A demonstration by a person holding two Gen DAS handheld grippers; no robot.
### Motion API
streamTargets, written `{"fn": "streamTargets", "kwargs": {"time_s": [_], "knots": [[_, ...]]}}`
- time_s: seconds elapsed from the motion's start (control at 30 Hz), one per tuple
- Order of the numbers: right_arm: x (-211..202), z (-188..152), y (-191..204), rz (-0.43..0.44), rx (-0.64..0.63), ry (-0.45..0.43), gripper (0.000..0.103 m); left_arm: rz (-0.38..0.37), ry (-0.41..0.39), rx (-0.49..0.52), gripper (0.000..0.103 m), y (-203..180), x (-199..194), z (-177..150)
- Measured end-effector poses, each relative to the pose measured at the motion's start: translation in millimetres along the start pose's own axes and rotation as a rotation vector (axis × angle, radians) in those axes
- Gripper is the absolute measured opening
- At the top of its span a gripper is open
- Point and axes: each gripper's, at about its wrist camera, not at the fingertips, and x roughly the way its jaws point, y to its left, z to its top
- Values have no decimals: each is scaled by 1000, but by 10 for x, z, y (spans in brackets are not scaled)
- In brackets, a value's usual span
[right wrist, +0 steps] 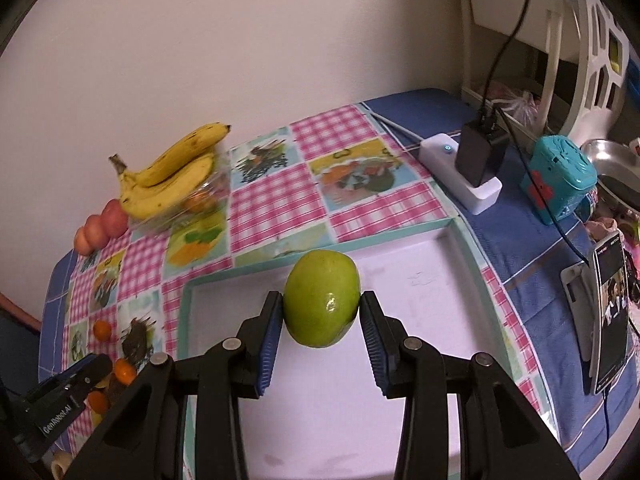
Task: Organize fruits
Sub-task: 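Carry the green fruit over the tray with the right tool while the left tool carries the brown fruit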
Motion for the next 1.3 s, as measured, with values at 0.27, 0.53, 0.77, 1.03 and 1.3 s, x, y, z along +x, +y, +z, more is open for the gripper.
{"fn": "streamTargets", "kwargs": {"time_s": [0.27,0.53,0.77,1.03,1.3], "knots": [[291,64,-157,-16,22,50,41,-29,26,105,25,-555,438,94],[594,53,-300,-56,28,98,41,15,21,151,25,-790,892,220],[775,5,-297,-72,17,130,41,43,29,108,25,-711,1121,247],[824,-46,-126,-59,-27,137,41,46,53,22,25,-461,1140,220],[872,-81,67,-46,-89,142,41,67,54,-5,25,-261,1140,218]]}}
